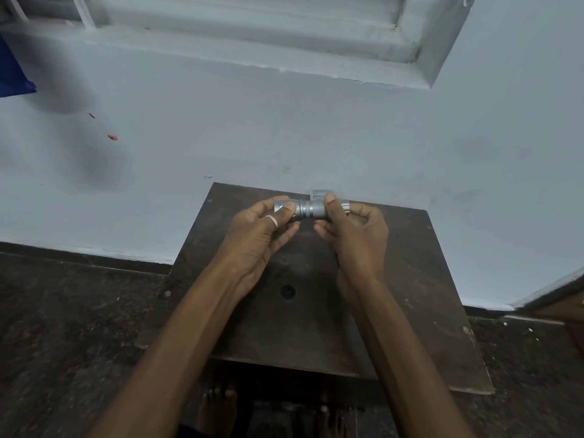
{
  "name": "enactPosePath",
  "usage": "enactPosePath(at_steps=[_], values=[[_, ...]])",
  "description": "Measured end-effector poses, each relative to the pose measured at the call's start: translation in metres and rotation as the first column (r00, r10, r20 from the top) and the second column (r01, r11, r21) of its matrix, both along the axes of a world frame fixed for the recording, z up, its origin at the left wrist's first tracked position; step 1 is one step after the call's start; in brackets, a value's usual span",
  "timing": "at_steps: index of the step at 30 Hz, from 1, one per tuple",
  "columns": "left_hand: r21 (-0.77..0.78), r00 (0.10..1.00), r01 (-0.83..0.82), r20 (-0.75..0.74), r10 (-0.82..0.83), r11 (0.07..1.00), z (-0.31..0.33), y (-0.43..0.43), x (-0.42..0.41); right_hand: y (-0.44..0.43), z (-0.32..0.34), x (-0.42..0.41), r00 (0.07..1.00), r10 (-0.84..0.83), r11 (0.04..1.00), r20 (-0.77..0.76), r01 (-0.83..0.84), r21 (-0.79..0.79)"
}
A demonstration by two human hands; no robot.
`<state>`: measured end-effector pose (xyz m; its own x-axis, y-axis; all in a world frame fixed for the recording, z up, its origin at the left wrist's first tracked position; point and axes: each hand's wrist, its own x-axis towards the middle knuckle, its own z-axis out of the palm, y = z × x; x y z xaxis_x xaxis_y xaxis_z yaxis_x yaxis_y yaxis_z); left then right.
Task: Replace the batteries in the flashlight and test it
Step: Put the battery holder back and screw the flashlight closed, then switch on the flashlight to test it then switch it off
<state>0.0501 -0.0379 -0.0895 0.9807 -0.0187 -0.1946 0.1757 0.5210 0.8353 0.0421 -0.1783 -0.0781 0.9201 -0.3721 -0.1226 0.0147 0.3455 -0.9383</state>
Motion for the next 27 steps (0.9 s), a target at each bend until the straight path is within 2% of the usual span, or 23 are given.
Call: enactPosePath(at_steps=[4, 7, 12, 19, 27], values=[[0.063, 1.0, 0.021, -0.018, -0.02, 0.998, 0.002, -0.002, -0.001, -0.001, 0.002, 0.0, 1.0, -0.02, 0.992, 0.022, 0.017, 0.123], [0.096, 0.996, 0.012, -0.087, -0.004, 0.995, 0.006, 0.001, 0.001, -0.005, 0.005, 0.0, 0.999, -0.052, 0.99, 0.014, 0.05, 0.132], [-0.045, 0.984, 0.054, -0.165, -0.061, 0.998, 0.01, 0.014, -0.001, -0.016, 0.009, -0.001, 0.995, -0.091, 0.991, 0.048, 0.086, 0.102], [-0.198, 0.978, 0.069, -0.181, -0.106, 0.978, 0.018, 0.026, 0.0, -0.024, 0.013, 0.001, 0.997, -0.054, 0.993, 0.061, 0.047, 0.112], [-0.206, 0.978, 0.107, -0.155, -0.14, 0.973, 0.016, 0.036, 0.0, -0.033, 0.018, -0.001, 0.991, -0.09, 0.994, 0.099, 0.084, 0.064]])
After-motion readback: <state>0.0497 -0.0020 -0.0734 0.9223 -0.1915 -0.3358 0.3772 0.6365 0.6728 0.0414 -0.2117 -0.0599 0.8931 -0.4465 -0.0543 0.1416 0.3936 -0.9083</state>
